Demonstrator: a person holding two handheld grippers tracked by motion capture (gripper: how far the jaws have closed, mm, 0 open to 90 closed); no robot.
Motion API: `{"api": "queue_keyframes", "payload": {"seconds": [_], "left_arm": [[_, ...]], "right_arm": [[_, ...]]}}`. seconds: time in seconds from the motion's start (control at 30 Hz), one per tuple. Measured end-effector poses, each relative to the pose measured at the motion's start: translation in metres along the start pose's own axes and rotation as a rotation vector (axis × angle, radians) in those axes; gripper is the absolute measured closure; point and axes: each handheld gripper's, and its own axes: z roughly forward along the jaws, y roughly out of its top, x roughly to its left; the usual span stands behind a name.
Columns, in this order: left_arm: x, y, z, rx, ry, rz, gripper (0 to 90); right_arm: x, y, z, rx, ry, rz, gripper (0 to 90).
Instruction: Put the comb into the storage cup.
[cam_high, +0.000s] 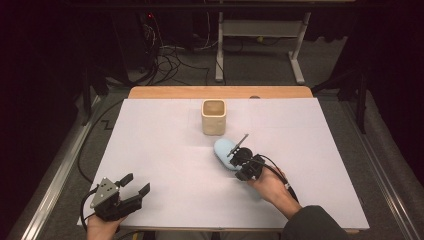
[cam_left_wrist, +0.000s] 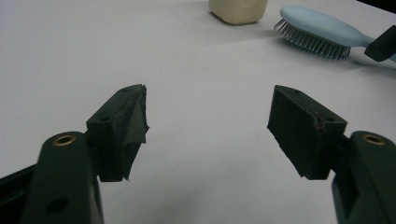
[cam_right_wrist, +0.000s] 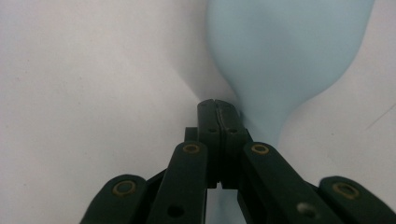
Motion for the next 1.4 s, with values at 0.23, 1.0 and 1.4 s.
{"api": "queue_keyframes", "payload": {"seconds": [0.23,1.0,1.4], "left_arm": [[0.0,0.0,0.0,-0.001,-0.001,0.0,29.2],[0.0,-0.001,-0.001,0.005,-0.01,-0.002,29.1],[0.001,0.0,-0.002,-0.002,-0.004,-0.018,29.1]], "right_arm": [[-0.004,-0.004,-0.001,0.001,-0.005,0.008,90.0],[-0.008,-0.02,-0.022,-0.141,0.041,0.056,70.6],[-0.014,-0.025,-0.02,-0.177,-0.017,0.108,46.1]]}}
